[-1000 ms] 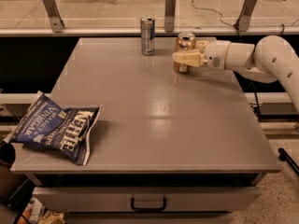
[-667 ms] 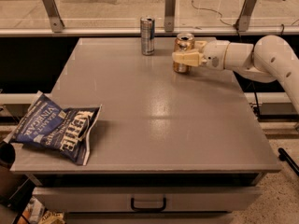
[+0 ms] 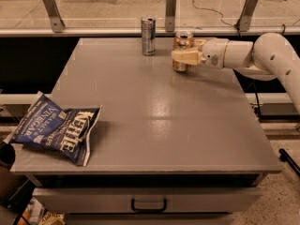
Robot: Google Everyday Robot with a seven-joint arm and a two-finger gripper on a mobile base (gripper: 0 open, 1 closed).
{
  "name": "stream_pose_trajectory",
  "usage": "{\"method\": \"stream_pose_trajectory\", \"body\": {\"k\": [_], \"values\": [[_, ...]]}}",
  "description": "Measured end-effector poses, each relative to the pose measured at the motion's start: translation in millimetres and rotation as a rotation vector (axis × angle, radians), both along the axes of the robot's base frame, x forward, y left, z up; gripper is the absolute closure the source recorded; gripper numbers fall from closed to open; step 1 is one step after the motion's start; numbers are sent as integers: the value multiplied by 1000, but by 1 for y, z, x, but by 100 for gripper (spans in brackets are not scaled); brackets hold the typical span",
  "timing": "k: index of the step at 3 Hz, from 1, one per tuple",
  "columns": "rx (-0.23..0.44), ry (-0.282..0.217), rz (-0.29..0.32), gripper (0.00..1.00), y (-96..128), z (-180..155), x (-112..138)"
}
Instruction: Move orange can near blue chip bag
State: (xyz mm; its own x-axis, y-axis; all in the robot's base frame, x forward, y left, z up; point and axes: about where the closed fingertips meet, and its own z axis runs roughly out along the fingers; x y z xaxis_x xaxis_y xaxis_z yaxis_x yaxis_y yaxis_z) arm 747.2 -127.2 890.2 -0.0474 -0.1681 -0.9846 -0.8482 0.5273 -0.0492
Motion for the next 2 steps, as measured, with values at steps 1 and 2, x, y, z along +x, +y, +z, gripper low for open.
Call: {"method": "stream_pose_trajectory", "body": {"k": [1,2], "values": [[-12,-17,7,100,-3,26,-16],[-18,-26,32,100,-7,49,-44]]}}
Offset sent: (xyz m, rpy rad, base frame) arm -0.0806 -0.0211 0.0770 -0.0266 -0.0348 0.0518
